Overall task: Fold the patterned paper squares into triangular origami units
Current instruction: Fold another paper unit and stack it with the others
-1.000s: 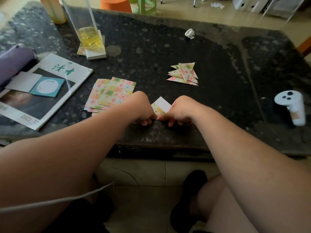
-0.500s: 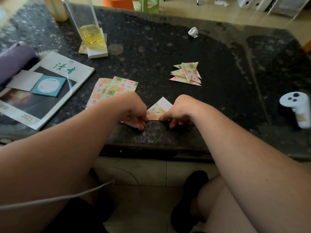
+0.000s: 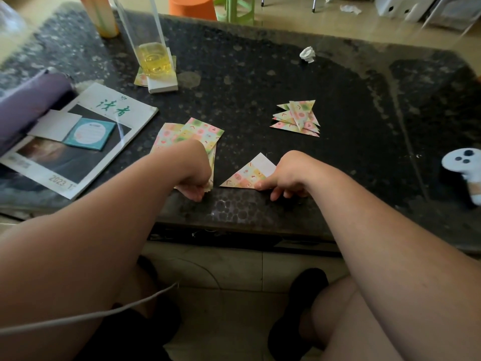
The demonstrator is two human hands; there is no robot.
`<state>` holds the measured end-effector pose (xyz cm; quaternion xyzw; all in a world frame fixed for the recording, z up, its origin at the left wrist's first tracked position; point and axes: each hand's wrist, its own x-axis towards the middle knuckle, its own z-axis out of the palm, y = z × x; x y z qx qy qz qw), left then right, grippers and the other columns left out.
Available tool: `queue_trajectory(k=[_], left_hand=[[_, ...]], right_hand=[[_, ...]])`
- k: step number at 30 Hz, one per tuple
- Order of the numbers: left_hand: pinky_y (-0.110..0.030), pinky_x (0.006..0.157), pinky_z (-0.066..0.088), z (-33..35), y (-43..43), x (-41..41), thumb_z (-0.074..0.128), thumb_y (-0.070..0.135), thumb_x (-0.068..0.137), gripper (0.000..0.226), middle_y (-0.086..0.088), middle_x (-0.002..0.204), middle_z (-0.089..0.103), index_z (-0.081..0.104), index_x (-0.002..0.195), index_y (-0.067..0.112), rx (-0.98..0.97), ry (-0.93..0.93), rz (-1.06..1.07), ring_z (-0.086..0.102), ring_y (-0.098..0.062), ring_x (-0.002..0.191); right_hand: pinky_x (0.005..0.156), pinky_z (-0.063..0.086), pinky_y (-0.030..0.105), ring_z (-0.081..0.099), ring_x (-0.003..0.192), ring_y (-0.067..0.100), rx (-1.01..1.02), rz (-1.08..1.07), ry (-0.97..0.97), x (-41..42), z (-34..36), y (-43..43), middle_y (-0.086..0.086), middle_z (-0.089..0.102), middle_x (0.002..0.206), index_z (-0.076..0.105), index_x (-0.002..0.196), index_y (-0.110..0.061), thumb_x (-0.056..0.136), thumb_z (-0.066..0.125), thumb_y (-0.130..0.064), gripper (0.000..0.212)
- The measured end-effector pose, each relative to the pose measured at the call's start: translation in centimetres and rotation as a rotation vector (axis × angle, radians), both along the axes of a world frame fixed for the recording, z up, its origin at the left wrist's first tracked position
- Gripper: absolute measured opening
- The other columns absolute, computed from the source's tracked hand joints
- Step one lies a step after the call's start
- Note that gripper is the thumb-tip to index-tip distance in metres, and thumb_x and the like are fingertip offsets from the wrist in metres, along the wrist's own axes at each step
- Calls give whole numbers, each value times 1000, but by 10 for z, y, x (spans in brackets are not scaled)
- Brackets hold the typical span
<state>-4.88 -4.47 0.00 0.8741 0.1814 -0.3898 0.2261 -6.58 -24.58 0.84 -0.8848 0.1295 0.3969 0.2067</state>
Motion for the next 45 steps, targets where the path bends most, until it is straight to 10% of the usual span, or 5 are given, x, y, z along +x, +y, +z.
queue_trajectory(k=[11, 22, 32, 40, 45], left_hand=[[-25, 42, 50, -2, -18, -9, 78, 33, 89, 37, -9, 65, 74, 68, 90, -3, -134, -172, -157, 66, -18, 46], [-32, 81, 45, 6, -53, -33, 61, 23, 96, 31, -2, 126, 51, 61, 128, 23, 124, -480, -819, 51, -23, 114], [-38, 107, 41, -10, -56, -68, 46, 50, 101, 48, 1, 138, 47, 53, 138, 20, 15, -567, -1040, 43, -21, 125], [-31, 112, 34, -9, -47, -66, 53, 49, 99, 50, 9, 149, 39, 48, 144, 27, -65, -570, -970, 35, -14, 138], [-34, 120, 25, -8, -45, -75, 55, 48, 99, 61, 6, 163, 22, 36, 152, 27, -72, -523, -1014, 21, -16, 149]], right_hand=[[62, 43, 30, 55, 55, 14, -18, 16, -20, 2, -2, -2, -5, 75, 69, 69, 95, -11, 88, 75, -53, 43], [89, 56, 38, 62, 106, 18, -23, -53, -386, -1, 0, -19, -4, 62, 116, 55, 130, -28, 78, 87, -42, 63], [66, 47, 28, 65, 89, 14, 108, -148, -301, -9, -6, -30, -3, 71, 95, 69, 87, -27, 88, 81, -28, 13], [48, 35, 25, 42, 46, 15, 278, -430, -64, -24, -3, -33, 1, 58, 54, 73, 80, -10, 91, 75, -33, 25], [57, 52, 31, 62, 66, 14, 284, -411, -261, -29, -7, -25, 0, 72, 80, 72, 89, -14, 91, 74, -25, 11]])
